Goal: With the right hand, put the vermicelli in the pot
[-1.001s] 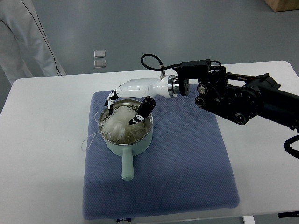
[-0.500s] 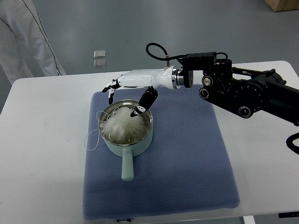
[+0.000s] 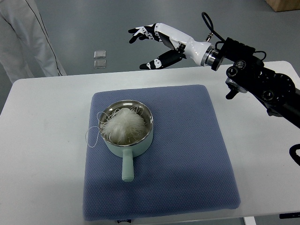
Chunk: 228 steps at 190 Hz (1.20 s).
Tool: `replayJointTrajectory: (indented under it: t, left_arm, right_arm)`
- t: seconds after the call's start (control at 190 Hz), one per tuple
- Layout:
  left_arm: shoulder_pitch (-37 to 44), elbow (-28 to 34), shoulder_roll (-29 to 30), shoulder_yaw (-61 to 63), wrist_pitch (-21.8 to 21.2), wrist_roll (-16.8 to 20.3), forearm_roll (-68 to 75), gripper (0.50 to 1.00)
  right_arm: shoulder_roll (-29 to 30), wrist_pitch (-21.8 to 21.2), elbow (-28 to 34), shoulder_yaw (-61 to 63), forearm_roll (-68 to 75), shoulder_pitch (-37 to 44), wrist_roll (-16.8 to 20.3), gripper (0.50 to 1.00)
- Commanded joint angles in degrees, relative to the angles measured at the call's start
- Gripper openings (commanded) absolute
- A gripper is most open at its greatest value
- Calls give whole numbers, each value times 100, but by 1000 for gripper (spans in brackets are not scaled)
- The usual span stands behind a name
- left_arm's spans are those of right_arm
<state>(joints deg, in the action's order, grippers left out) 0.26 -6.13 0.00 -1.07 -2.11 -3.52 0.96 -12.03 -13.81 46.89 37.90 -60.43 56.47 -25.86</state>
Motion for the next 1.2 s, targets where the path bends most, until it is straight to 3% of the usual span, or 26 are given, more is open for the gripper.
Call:
replayJointTrajectory:
  t: [0.0,0.316,0.411,0.764,0.937,1.016,1.195]
  left_arm:
    - [1,-2,0,-8,0,0,0,1000]
    - [1,-2,0,1,0,0,0,1000]
    - [1,-2,0,-8,0,0,0,1000]
    - [1,-2,0,1,0,0,0,1000]
    - [1,7,0,1,0,0,0,1000]
    - [1,-2,0,-8,0,0,0,1000]
    - [1,-2,0,-8,0,0,0,1000]
  right_arm:
    - [17,177,-409,209,523,-216,2,907]
    - [78,388,-1411,165,2993,-655,28,909]
    - [113,502,-1604,147,3643,-822,247,909]
    - [219,537,-1666,165,5295,-1077,775,909]
    - [307,203,-1666,244,5498,-1095,678,909]
    - [324,-16,-1666,305,5577,-1095,459,909]
    - [430,45,-1727,455,5568,-1077,362,911]
